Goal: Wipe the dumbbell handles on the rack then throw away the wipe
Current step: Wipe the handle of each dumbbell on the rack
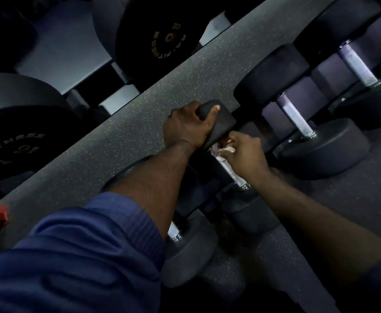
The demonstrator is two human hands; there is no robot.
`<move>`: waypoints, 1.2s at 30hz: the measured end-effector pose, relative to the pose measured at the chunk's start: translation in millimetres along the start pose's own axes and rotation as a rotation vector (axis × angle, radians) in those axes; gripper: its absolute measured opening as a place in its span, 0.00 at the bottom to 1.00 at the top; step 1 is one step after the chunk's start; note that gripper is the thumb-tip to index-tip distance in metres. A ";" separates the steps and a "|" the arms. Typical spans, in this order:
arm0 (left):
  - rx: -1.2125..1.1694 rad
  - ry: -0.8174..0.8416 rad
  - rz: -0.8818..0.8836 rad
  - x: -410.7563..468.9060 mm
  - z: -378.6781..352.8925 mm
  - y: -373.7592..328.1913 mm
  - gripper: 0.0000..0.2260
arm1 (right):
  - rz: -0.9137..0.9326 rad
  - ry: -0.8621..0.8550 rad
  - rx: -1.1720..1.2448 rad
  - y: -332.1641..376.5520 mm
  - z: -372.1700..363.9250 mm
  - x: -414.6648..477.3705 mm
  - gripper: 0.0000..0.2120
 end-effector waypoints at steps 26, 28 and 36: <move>0.017 -0.023 -0.011 -0.8 3.0 -1.2 0.27 | -0.433 0.433 0.600 -35.1 -29.1 2.3 0.10; 0.018 -0.021 -0.013 -0.9 2.5 -1.7 0.27 | -0.408 0.681 0.460 -42.1 -19.2 -2.0 0.09; 0.016 -0.030 -0.021 1.2 0.0 0.3 0.28 | -0.492 0.552 0.703 -22.9 -41.8 31.2 0.17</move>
Point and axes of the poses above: each hand's wrist, its own x-axis towards the middle knuckle, its own z-axis out of the back of the hand, y = z × x, the point moved 4 cm from there along x, towards the middle knuckle, and after that the axes turned 15 degrees about z, right-handed, at the moved point
